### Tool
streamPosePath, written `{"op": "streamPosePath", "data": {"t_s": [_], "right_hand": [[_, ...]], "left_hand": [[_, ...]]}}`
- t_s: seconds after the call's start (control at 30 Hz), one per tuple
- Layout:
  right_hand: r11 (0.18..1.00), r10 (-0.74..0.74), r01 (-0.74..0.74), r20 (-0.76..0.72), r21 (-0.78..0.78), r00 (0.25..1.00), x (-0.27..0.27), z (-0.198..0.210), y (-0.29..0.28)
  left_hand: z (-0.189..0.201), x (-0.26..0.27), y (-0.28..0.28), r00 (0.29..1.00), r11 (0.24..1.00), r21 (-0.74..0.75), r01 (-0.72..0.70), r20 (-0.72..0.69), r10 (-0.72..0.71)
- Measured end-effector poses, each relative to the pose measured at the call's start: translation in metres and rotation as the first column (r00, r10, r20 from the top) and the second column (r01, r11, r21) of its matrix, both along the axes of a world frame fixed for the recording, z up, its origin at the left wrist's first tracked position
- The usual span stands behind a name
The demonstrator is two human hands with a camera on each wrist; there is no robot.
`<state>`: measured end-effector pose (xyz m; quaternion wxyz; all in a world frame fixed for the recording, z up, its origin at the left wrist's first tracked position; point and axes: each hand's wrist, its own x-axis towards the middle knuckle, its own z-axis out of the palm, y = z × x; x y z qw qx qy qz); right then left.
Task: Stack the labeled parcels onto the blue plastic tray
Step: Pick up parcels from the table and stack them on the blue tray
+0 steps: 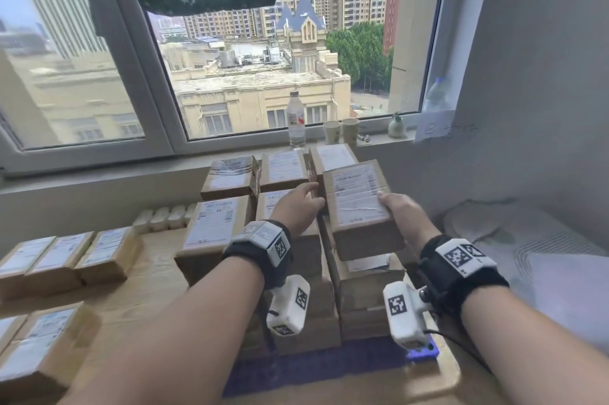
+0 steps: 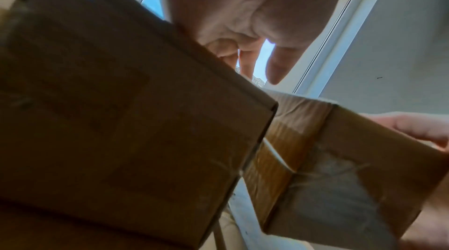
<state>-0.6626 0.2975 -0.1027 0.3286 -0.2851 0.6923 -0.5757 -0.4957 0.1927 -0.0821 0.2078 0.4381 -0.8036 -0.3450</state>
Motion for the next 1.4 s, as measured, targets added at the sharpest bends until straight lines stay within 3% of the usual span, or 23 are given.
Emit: {"op": "streamPosePath", "data": {"t_s": [0.2, 0.5, 0.8, 1.03, 1.27, 1.4], "right_hand": [[0.997, 0.03, -0.032, 0.025, 0.068, 0.999, -0.004, -0.027, -0.016], [0.99, 0.035, -0.028, -0.046, 0.135, 0.998, 0.002, -0.031, -0.02], [0.982, 0.02, 0.037, -0.298, 0.186, 0.954, 0.004, -0.027, -0.02], [0.964, 0.111, 0.049, -0.564, 0.261, 0.819, 0.013, -0.012, -0.022], [0.972, 0.175, 0.035, -0.813, 0.233, 0.555, 0.029, -0.008, -0.021], [0.989, 0.149, -0.049, -0.868, 0.143, 0.473, 0.049, 0.002, -0.022]], "left_hand": [[-0.002, -0.002, -0.002, 0.997, 1.0, -0.001, 0.03, 0.066, -0.03], [-0.005, 0.001, -0.004, 0.94, 0.984, -0.12, 0.133, 0.328, -0.087], [-0.004, 0.0, 0.0, 0.95, 0.98, -0.151, 0.129, 0.302, -0.079], [-0.001, 0.001, 0.002, 0.938, 0.98, -0.154, 0.124, 0.341, -0.065], [0.0, 0.011, 0.002, 0.946, 0.977, -0.195, 0.084, 0.324, -0.017], [0.0, 0.025, 0.001, 0.943, 0.958, -0.278, 0.071, 0.332, 0.026]]}}
